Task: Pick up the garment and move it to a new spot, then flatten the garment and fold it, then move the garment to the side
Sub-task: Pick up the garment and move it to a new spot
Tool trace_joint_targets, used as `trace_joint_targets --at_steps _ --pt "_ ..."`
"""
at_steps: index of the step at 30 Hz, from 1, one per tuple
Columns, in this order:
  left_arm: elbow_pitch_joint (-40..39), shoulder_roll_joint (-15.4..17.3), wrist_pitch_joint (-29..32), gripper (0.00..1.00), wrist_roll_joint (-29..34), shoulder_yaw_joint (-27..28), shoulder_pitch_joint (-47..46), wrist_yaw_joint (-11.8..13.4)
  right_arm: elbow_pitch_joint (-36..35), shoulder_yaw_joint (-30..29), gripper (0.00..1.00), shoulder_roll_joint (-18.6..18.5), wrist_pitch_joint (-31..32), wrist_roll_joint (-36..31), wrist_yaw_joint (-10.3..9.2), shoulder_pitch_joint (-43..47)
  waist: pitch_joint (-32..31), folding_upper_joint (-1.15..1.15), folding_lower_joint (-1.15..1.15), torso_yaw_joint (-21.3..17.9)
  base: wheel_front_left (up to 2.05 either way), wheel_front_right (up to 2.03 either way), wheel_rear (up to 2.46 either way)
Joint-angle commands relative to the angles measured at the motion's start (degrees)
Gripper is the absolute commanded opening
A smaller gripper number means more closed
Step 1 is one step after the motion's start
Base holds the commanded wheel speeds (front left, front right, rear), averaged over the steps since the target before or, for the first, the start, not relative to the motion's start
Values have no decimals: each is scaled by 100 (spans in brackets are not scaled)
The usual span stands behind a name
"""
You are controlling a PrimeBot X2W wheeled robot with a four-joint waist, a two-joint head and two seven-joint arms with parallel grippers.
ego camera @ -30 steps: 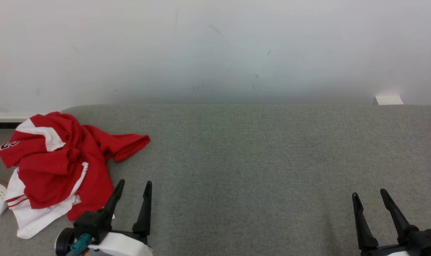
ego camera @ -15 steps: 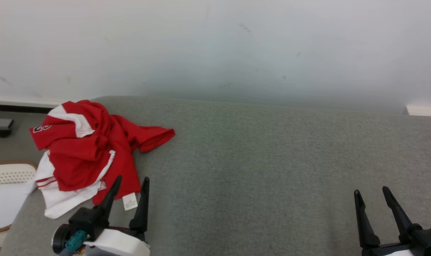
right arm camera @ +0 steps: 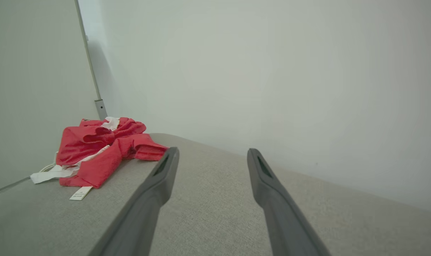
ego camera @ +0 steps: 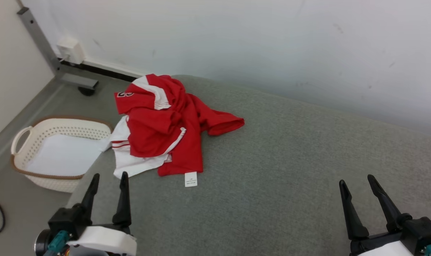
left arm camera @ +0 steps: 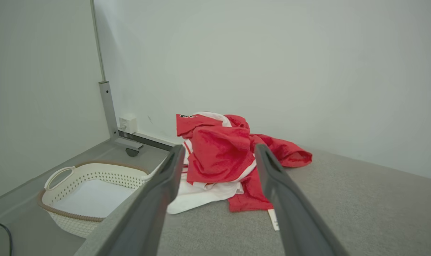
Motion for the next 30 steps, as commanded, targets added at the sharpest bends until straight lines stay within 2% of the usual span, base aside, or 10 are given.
trace_joint_targets --at_steps 1,10,20,25,30 --pt "-14 18 -1 100 -43 40 77 26 -47 11 100 -29 30 49 -12 -20 68 0 0 279 0 0 0" --pt "-90 18 -1 100 -141 67 120 82 -291 -33 100 -51 220 -24 -12 58 138 0 0 592 0 0 0" --pt "-76 17 -1 100 -243 -7 -154 131 -473 -9 100 -151 317 -68 -12 -69 371 0 0 474 0 0 0" --pt "219 18 -1 100 -234 -133 -862 64 -757 -20 100 -296 455 -110 -12 -276 845 0 0 344 0 0 0" --pt "1067 67 -1 100 -161 -107 -1987 -6 -1160 -12 100 -559 698 -122 -12 -611 1565 0 0 156 0 0 0"
